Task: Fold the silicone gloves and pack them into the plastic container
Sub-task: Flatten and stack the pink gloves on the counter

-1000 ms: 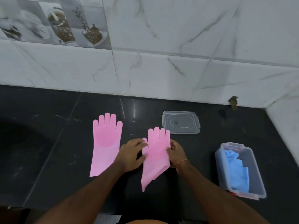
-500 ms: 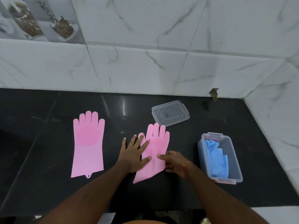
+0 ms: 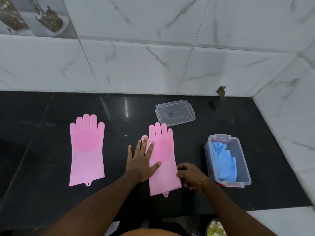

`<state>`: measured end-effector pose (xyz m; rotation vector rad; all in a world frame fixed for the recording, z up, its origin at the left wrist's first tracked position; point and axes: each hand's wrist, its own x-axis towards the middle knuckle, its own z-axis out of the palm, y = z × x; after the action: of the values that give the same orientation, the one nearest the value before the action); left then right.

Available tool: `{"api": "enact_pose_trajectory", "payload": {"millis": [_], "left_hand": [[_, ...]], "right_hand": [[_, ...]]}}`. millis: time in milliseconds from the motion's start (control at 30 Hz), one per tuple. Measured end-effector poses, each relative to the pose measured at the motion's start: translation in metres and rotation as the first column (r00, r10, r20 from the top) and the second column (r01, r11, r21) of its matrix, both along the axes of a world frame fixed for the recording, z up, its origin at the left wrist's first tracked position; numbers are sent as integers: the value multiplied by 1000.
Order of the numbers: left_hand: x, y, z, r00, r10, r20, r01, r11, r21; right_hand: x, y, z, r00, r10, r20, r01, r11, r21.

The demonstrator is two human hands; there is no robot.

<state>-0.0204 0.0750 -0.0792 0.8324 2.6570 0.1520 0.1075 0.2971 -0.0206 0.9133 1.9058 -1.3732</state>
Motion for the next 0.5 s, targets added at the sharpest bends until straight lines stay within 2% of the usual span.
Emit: {"api": "enact_pose_trajectory", "payload": {"millis": [167,500], "left_hand": [[7,-2,-4,1000,-9,1,9,1000,6],[10,-6,-1,999,-47,-8,47,999,5]], "right_hand": [[0,-2,0,980,189,62,-194,975,103],[-7,-10,11,945,292,144,-315,932,177]]}}
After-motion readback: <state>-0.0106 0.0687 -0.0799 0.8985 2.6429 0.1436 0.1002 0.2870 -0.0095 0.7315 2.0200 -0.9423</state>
